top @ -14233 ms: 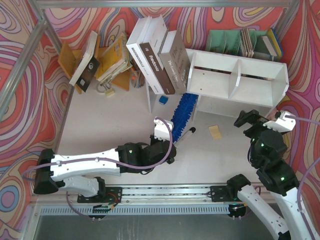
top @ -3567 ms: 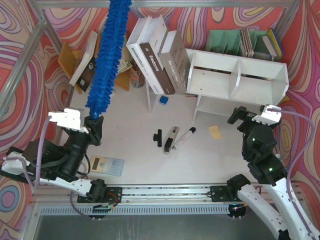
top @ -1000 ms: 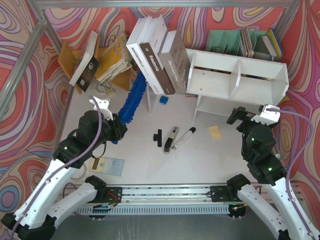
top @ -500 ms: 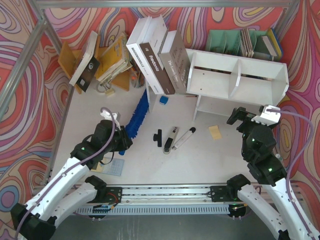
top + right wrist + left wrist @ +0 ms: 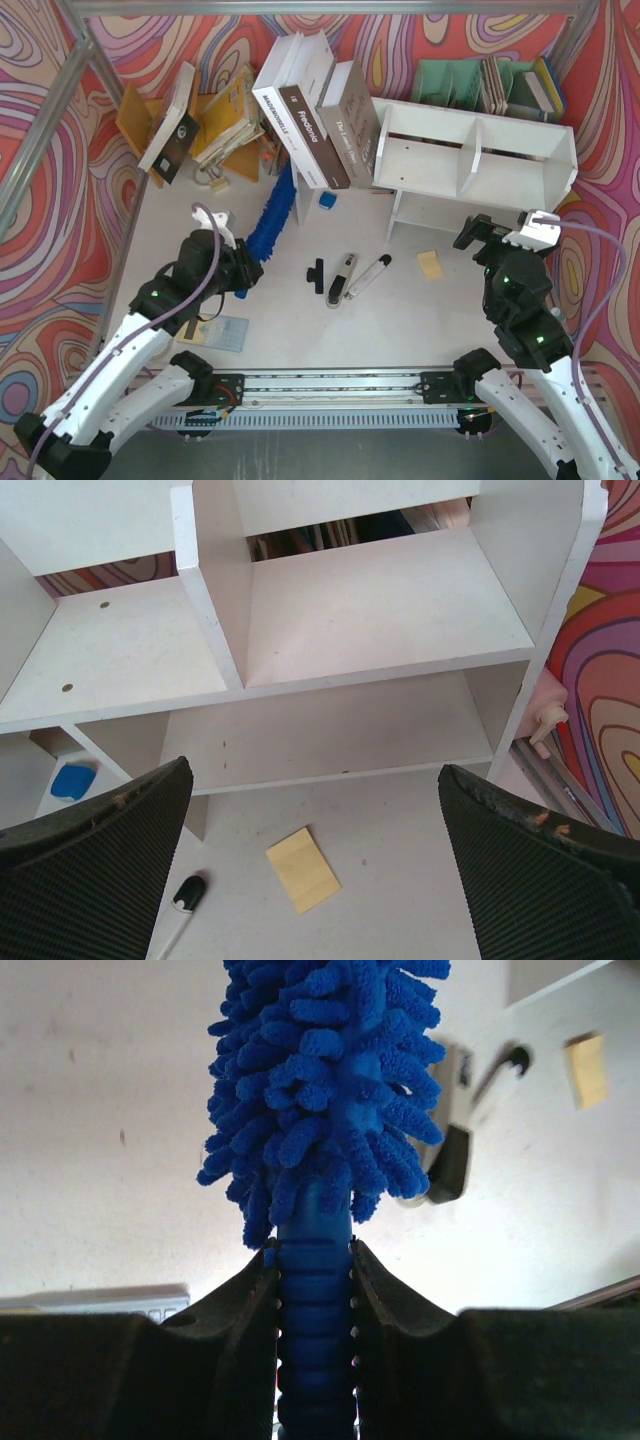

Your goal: Dust the bookshelf with a duster

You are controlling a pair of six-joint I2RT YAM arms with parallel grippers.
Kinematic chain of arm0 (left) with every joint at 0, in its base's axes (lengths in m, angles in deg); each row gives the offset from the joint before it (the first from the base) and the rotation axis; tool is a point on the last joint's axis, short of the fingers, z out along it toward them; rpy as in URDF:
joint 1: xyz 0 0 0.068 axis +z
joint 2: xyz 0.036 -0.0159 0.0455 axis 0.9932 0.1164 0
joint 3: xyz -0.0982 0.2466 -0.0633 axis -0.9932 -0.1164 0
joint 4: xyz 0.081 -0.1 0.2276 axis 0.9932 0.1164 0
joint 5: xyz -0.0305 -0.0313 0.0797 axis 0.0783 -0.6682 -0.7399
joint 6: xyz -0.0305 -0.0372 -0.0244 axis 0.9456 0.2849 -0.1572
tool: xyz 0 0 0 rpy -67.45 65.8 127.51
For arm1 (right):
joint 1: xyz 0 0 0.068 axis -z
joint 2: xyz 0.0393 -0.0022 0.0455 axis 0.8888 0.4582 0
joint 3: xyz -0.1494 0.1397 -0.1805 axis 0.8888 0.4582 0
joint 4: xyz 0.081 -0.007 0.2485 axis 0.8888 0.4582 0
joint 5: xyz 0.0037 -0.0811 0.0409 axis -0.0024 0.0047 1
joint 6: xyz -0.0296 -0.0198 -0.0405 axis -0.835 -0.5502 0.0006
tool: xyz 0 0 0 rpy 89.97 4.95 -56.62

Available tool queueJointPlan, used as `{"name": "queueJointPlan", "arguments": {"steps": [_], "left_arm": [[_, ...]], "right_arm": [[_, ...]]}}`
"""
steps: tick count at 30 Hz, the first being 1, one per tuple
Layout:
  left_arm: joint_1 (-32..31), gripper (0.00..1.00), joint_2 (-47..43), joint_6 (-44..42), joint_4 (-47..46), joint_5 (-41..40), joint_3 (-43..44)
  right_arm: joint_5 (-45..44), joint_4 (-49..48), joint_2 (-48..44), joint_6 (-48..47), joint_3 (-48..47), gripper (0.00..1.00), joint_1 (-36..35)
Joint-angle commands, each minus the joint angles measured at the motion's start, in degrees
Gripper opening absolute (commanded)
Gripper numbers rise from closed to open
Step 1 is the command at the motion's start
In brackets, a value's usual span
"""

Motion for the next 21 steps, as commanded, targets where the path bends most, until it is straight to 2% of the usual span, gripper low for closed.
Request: {"name": "queueJointPlan", "arguments": {"steps": [1,10,15,21], "left_arm": [[0.15,0.0,-3.49,-3.92,-1.04,-0.02,7.58],[0.15,0.0,-5.38,-7.91,4.72,-2.6,20.29],[0.2,0.0,-3.78,-9.42,9.13,-8.49,27.07],[0.17,0.0,-1.69,-9.25,13.36,-16.96,35.72]], "right_arm": [[-0.46,-1.81,-0.83,-0.71,0.5,0.99,0.07],[-0.21,-1.73,-0.89,-0.53,0.5,0.99,0.02],[-0.07,-1.45,-1.09,-0.31,0.33,0.99,0.03],[8.43,-1.7,-0.96,-0.86,-1.57,0.99,0.03]]}}
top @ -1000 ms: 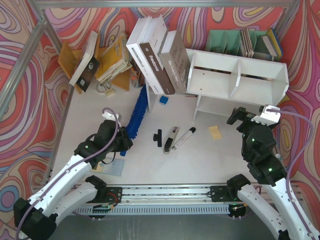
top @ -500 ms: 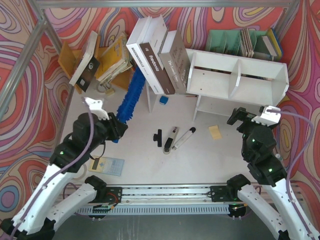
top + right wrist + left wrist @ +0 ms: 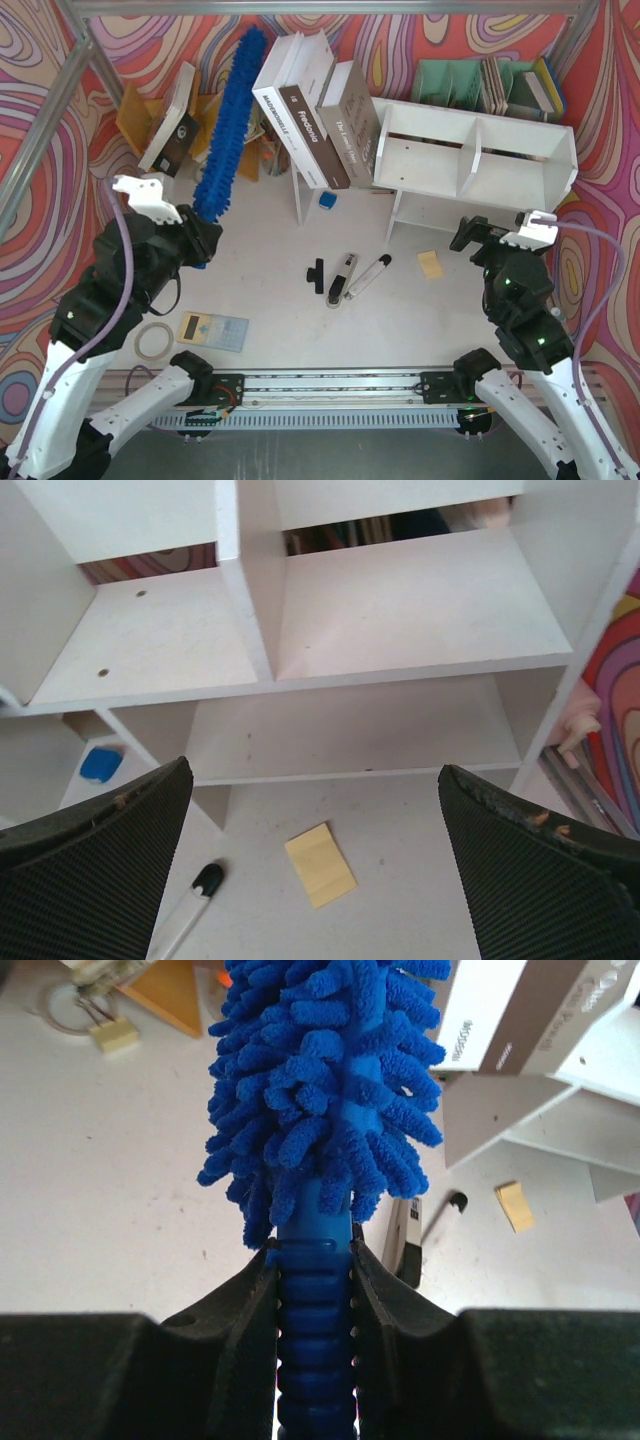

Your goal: Dust the bookshelf with a duster

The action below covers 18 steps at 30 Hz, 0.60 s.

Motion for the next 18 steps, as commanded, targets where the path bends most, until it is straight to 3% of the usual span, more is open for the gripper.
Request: {"name": "queueJointPlan", "arguments": {"steps": [1,5,14,18], "left_arm": [[0.19,0.0,0.4,-1.78,0.97,-8.77,6.34],[0.15,0.0,-1.38,-6.86,-3.21,-9.22,8.54],[0.17,0.0,-3.32,-14.4,-11.92,7.13,11.42],[0.18,0.0,-1.71,-14.37,-15.23,14.71,11.79]], "right_arm": [[6.73,-1.38,-0.04,-0.81,-2.51,0.99,0.03],[9.38,0.59,2.53,0.1,-6.26,0.99,0.02],[16.66,3.84,7.29,7.41,-16.65,0.98,0.02],[24.42,2.43,10.75,14.21,-23.32,0.98,0.07]]}}
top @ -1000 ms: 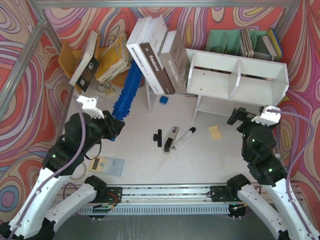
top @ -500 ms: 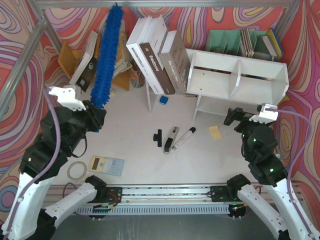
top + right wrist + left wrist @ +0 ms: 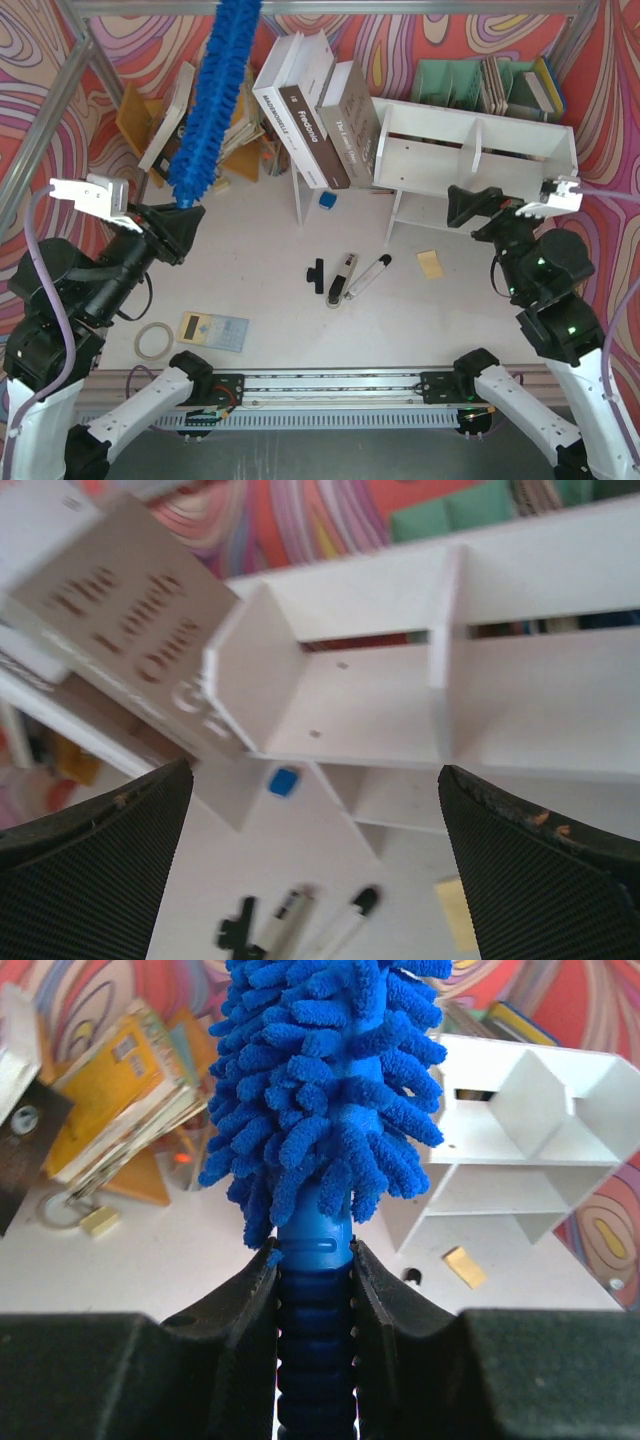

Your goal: Dust the bookshelf with a duster

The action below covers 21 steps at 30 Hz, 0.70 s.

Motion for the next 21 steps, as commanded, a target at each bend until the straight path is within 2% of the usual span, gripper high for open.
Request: {"name": "queueJointPlan", "arguments": {"steps": [1,11,13,17,21], "left_arm": [[0.09,0.0,2.13,-1.92,-9.05,11.65,1.59],[-1.67,0.0,8.67,4.06,-19.86,21.8,-1.25],[-6.35,0.0,9.69,1.65,-20.4,18.54,-2.14],[-20.21,0.0,12.61,-5.62,-21.57,6.63,-2.93],[-26.76,0.0,16.4,-8.51,-23.08,0.46,-4.09]], "right_arm": [[10.94,-2.06,3.47,9.27,-7.38,0.98,0.03],[29.79,-15.95,16.12,25.49,-19.12,0.98,0.03],[31.19,-17.63,18.8,28.23,-20.76,0.97,0.01],[30.26,-19.99,22.25,31.96,-21.94,0.96,0.02],[29.87,-21.03,23.72,33.62,-22.69,0.95,0.02]]}}
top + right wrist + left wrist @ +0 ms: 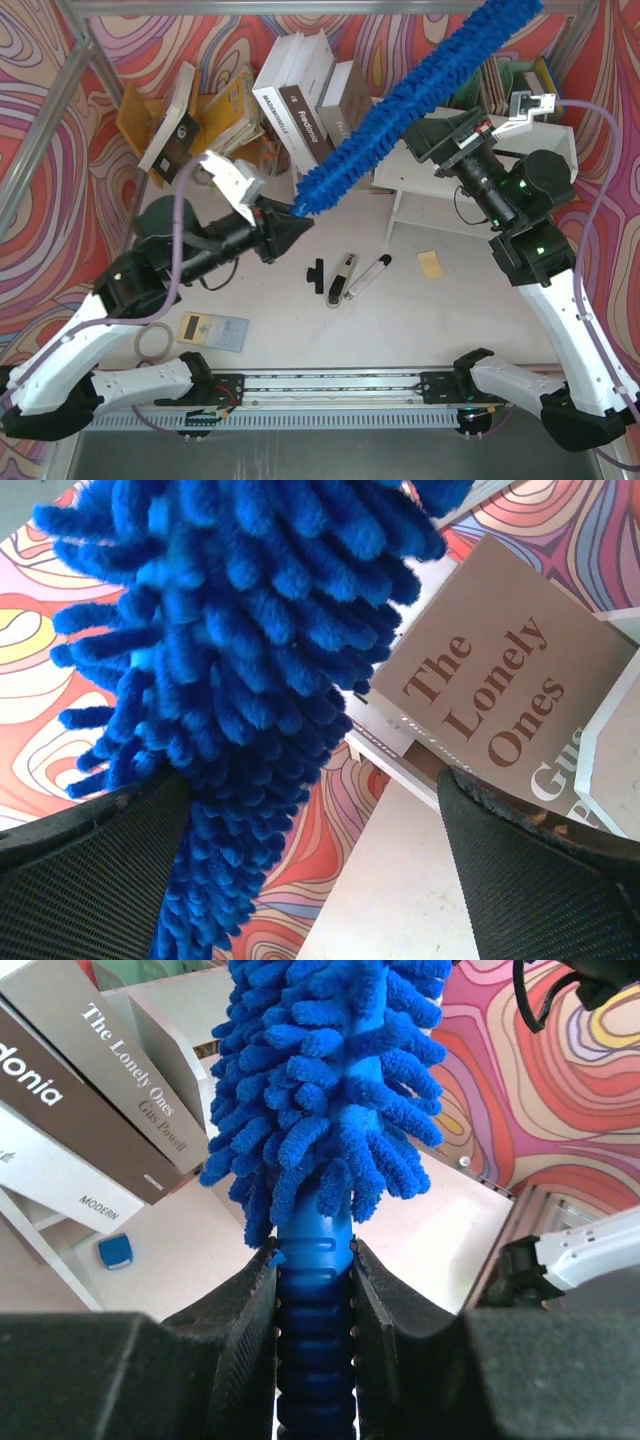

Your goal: Dust the bookshelf with a duster

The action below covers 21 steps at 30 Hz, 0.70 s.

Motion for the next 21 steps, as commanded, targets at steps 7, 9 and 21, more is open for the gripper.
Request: {"name": "queueJointPlan", "arguments": {"steps": [7,9,21], "left_arm": [[-11.46,0.0,7.33,-8.05,-12.63,-15.07,-1.81],[-12.38,0.0,9.01,-7.76,-13.12,-15.79,-1.71],[-12.52,0.0,10.26,-4.5,-14.92,-20.1,-2.12]], "right_arm": [[-0.03,-6.65,0.4,4.14,-0.37,0.95,0.03],[0.55,-7.28,0.31,4.29,0.28,0.95,0.02],[2.55,-9.18,-5.38,-1.13,4.69,0.92,0.02]]}}
